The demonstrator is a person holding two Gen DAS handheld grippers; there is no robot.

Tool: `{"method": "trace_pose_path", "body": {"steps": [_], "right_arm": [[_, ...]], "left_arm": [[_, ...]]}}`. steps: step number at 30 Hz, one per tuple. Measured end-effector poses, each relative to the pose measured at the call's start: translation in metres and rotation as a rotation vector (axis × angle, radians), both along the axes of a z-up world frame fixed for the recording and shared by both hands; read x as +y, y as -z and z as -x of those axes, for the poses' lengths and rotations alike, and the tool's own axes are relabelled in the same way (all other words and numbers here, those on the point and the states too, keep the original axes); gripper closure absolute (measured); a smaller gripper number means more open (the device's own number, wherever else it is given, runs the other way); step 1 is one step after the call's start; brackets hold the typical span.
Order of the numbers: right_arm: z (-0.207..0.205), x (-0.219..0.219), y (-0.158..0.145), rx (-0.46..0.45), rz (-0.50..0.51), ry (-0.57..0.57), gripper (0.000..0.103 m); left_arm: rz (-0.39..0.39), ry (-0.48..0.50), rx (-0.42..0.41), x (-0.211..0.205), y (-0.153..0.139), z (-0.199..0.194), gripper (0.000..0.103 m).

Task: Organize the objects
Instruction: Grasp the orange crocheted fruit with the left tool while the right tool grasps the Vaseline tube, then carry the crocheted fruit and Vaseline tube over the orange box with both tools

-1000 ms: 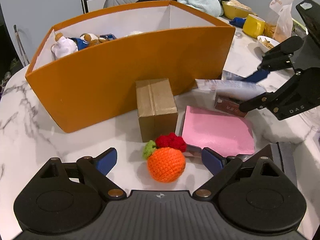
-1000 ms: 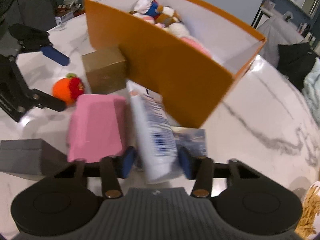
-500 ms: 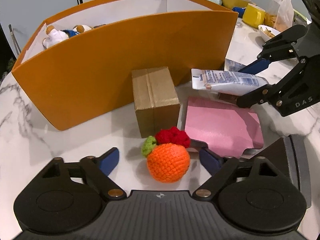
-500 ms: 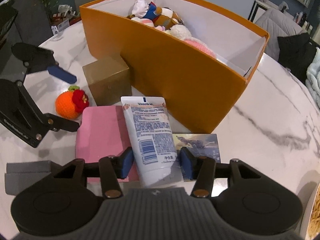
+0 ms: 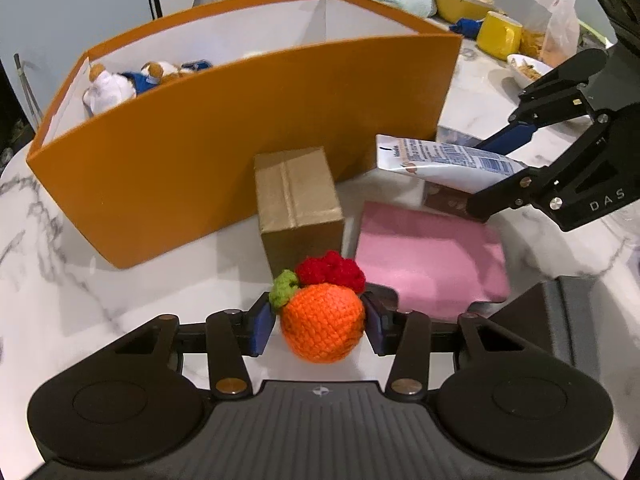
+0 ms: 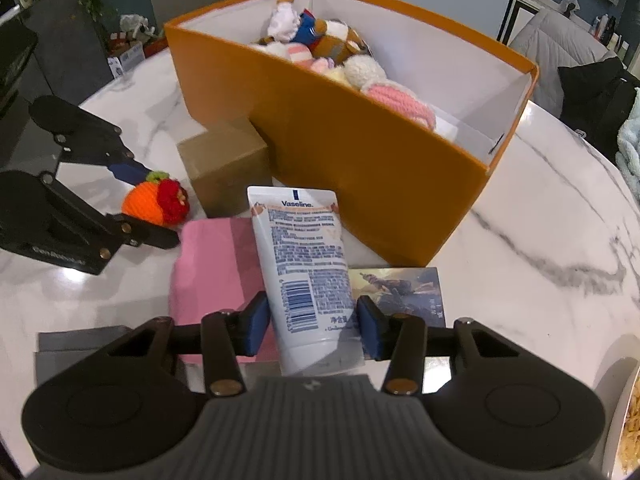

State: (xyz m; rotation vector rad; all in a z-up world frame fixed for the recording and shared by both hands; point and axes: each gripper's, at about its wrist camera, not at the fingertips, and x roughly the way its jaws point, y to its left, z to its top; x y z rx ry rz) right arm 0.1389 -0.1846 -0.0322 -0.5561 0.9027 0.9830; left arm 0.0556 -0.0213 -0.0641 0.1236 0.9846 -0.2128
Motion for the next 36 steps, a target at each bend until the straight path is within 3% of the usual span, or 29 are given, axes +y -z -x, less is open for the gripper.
{"method": "trace_pose_path", "body": {"steps": [9,18,23,28,36], "right_arm": [[0.012,-0.004,-0.020,0.000,-0.042,-0.026,0.054],[0.021,-0.005,-0.050,-0.019,-0.134,-0.036,0.054],[0.022,-0.001,-0.071,-0.045,-0.187,-0.021,0.054],[0.009,0.006,-0.101,-0.095,-0.248,0.056,0.054],[-0.020,0.017,-0.123,-0.148,-0.316,0.225,0.054]], "left_arm": [[0.043,0.005,-0.046,0.001,-0.023,0.006,0.049],[0.012,0.034,-0.127,-0.004,-0.048,0.010,0.049],[0.052,0.035,-0.213,-0.002,-0.082,0.008,0.049],[0.078,0.010,-0.289,0.003,-0.112,-0.007,0.049],[0.090,-0.050,-0.328,0.005,-0.123,-0.043,0.050]]}}
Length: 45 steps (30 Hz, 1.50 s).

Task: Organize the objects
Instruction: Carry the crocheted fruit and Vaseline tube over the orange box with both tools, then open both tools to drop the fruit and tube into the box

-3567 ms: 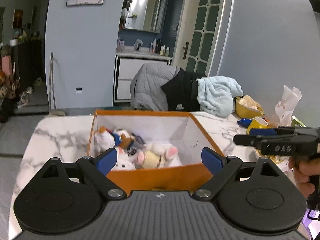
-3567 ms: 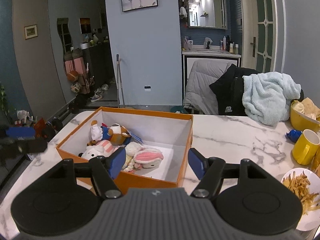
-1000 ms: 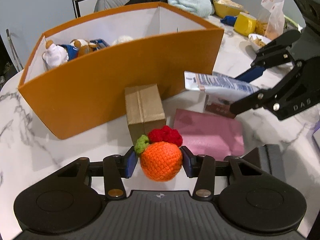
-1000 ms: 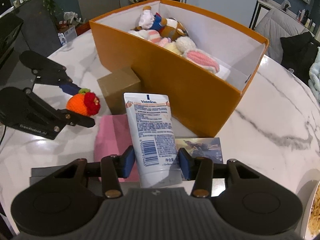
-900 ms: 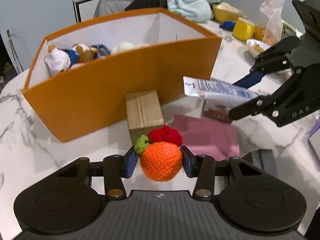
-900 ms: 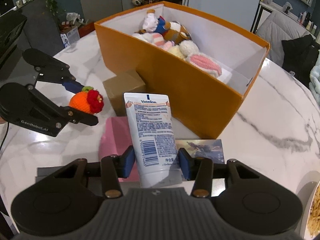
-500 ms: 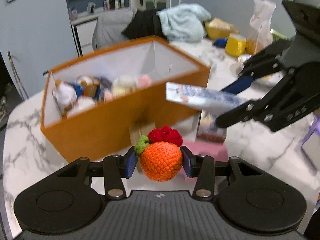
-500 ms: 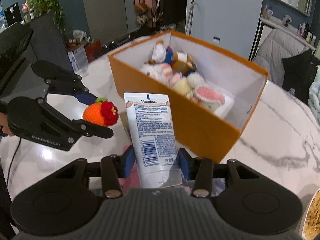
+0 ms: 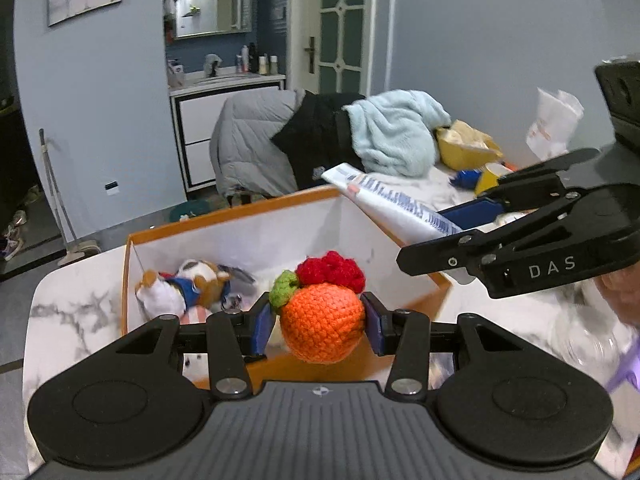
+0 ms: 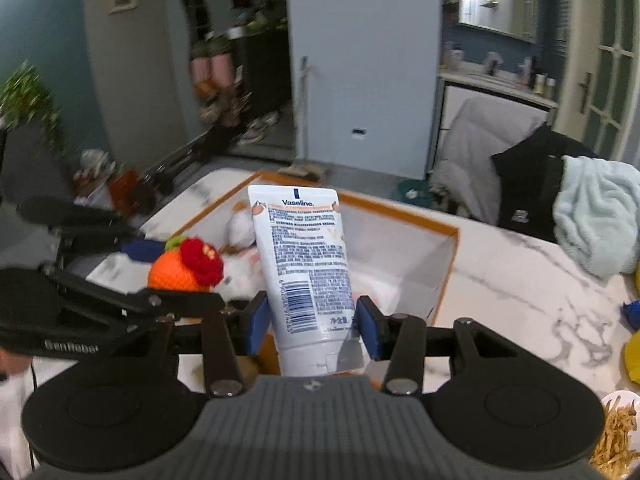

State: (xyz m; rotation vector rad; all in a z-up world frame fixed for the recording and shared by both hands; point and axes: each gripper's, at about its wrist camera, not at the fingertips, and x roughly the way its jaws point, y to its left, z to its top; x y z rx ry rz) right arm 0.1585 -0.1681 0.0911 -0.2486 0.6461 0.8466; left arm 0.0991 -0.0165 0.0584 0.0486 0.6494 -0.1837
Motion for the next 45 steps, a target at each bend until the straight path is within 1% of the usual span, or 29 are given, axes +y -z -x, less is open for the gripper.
{"method": "trace_pose_path", "body": {"steps": [3,6,11,14,16,24,29,32,35,37,39,41,45], "right_arm": [[-0.012,0.005,0.000,0.003,-0.011,0.046,0.054],[-0.024,0.013,0.008,0.010,0.002,0.087,0.054],[-0.042,0.024,0.036,0.036,0.063,0.136,0.054],[-0.053,0.034,0.057,0.060,0.114,0.142,0.054],[-0.057,0.039,0.068,0.077,0.135,0.143,0.054],[-0.074,0.055,0.093,0.110,0.165,0.174,0.054],[-0.074,0.064,0.097,0.100,0.181,0.165,0.054],[-0.072,0.070,0.099,0.068,0.212,0.173,0.053],[-0.073,0.070,0.100,0.056,0.211,0.175,0.052],[-0.073,0.069,0.099,0.057,0.200,0.176,0.049],[-0.073,0.069,0.099,0.060,0.195,0.169,0.047],[-0.072,0.069,0.099,0.058,0.196,0.172,0.047],[-0.073,0.067,0.098,0.056,0.189,0.181,0.047]], "left_arm": [[-0.006,-0.013,0.011,0.000,0.003,-0.015,0.049],[-0.056,-0.025,0.021,-0.001,0.009,-0.030,0.049],[-0.129,-0.070,0.077,0.007,0.028,-0.055,0.049],[-0.174,-0.077,0.122,0.010,0.042,-0.065,0.050],[-0.188,-0.081,0.143,0.011,0.050,-0.068,0.049],[-0.201,-0.091,0.190,0.016,0.067,-0.079,0.049],[-0.197,-0.095,0.203,0.019,0.072,-0.085,0.049],[-0.198,-0.101,0.207,0.019,0.074,-0.088,0.049],[-0.180,-0.103,0.212,0.020,0.076,-0.089,0.048],[-0.173,-0.100,0.210,0.021,0.075,-0.089,0.045],[-0.167,-0.102,0.205,0.023,0.074,-0.088,0.033],[-0.164,-0.106,0.198,0.024,0.073,-0.087,0.026],[-0.161,-0.110,0.191,0.026,0.072,-0.085,0.026]]}}
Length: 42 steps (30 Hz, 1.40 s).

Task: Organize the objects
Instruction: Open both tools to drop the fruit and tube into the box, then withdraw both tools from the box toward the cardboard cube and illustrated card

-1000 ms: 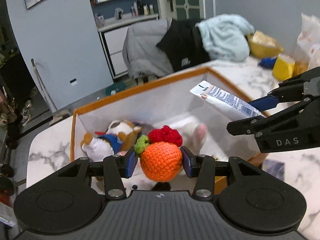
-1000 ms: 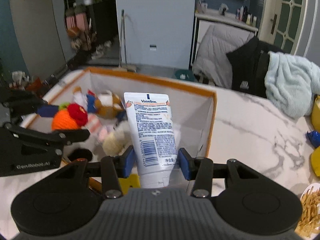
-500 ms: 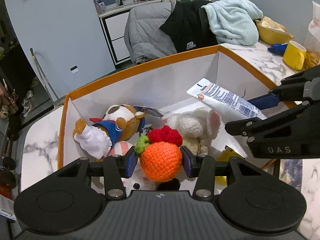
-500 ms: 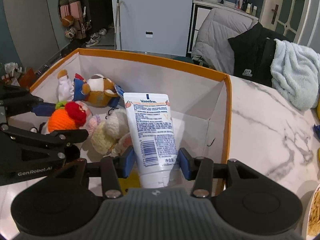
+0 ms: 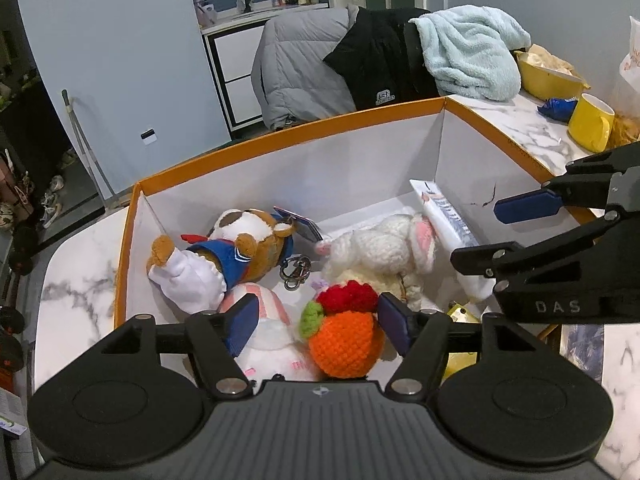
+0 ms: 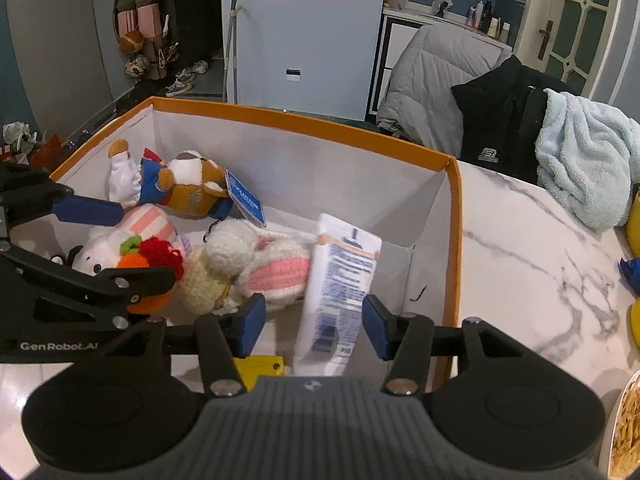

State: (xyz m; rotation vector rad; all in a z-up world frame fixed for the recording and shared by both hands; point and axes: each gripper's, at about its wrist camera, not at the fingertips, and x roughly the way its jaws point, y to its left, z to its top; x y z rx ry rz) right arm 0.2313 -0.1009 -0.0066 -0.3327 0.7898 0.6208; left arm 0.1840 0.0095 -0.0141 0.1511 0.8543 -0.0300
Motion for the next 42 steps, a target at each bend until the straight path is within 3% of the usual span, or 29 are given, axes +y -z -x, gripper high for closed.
{"method": "trace_pose_path", "body": {"steps": [14,19,30,42], "right_arm": [[0.004,-0.009,-0.008,-0.012,-0.030,0.013,0.047],[0.011,-0.018,-0.011,-0.016,-0.044,0.008,0.047],[0.028,-0.036,-0.033,-0.034,-0.088,0.021,0.047],[0.057,-0.073,-0.064,-0.067,-0.160,0.013,0.047]], "left_arm": [[-0.013,0.019,-0.021,-0.006,-0.012,0.008,0.026],[0.010,0.034,-0.053,-0.009,-0.022,0.020,0.026],[-0.014,0.060,-0.105,-0.023,-0.052,0.039,0.026],[0.058,0.104,-0.161,-0.035,-0.067,0.082,0.019]]}}
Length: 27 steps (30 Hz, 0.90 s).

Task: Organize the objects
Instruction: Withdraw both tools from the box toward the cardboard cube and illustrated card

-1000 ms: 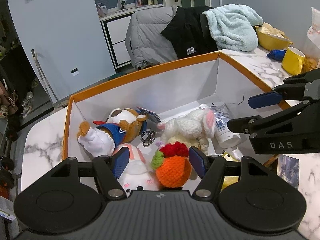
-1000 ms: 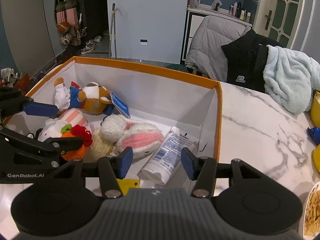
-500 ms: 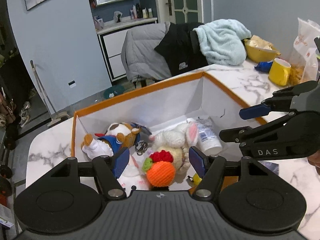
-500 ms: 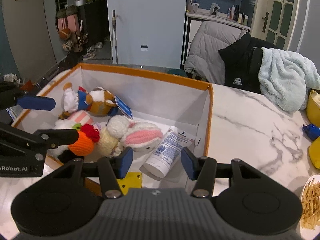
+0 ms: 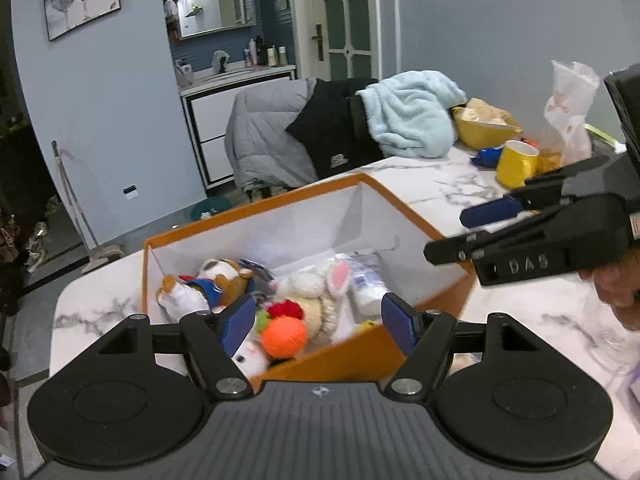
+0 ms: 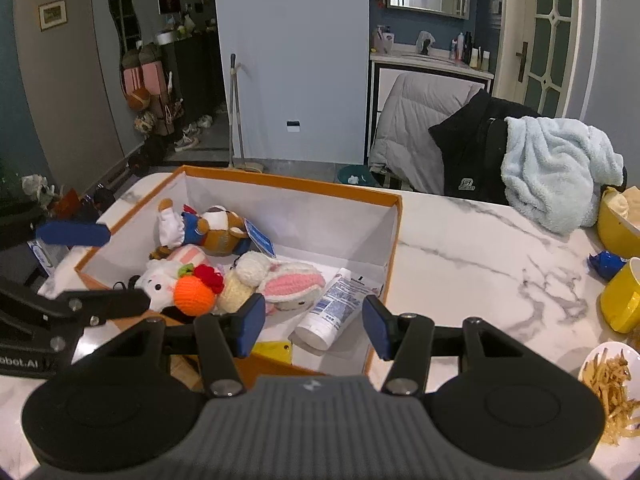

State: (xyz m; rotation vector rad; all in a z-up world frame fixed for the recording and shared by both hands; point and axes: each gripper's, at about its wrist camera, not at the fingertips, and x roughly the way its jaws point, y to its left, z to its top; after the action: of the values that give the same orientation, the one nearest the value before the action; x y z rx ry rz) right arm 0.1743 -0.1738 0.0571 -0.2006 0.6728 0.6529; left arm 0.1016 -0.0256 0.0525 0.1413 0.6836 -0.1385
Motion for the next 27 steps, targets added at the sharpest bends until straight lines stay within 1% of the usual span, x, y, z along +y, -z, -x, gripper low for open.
{"method": "trace_pose_path", "body": {"steps": [4,10,18,22,25,27], "right_arm": [[0.008,-0.015,-0.001,-0.003,-0.003,-0.002,0.046],[0.015,-0.037,0.008,0.010,0.022,0.006,0.046],[0.025,-0.058,0.021,0.035,0.036,0.007,0.043],[0.023,-0.061,0.031,0.061,0.041,0.018,0.043],[0.022,-0.061,0.040,0.088,0.038,0.026,0.043],[0.020,-0.058,0.046,0.108,0.034,0.031,0.042]], "left_arm": [[0.023,0.025,0.009,-0.005,0.008,0.013,0.019],[0.077,0.036,0.027,-0.009,0.025,0.029,0.019],[0.079,0.020,0.048,-0.007,0.045,0.036,0.019],[0.074,0.015,0.044,-0.006,0.051,0.039,0.019],[0.057,0.006,0.039,-0.006,0.059,0.041,0.017],[0.034,0.008,0.054,-0.008,0.066,0.041,0.016]]}}
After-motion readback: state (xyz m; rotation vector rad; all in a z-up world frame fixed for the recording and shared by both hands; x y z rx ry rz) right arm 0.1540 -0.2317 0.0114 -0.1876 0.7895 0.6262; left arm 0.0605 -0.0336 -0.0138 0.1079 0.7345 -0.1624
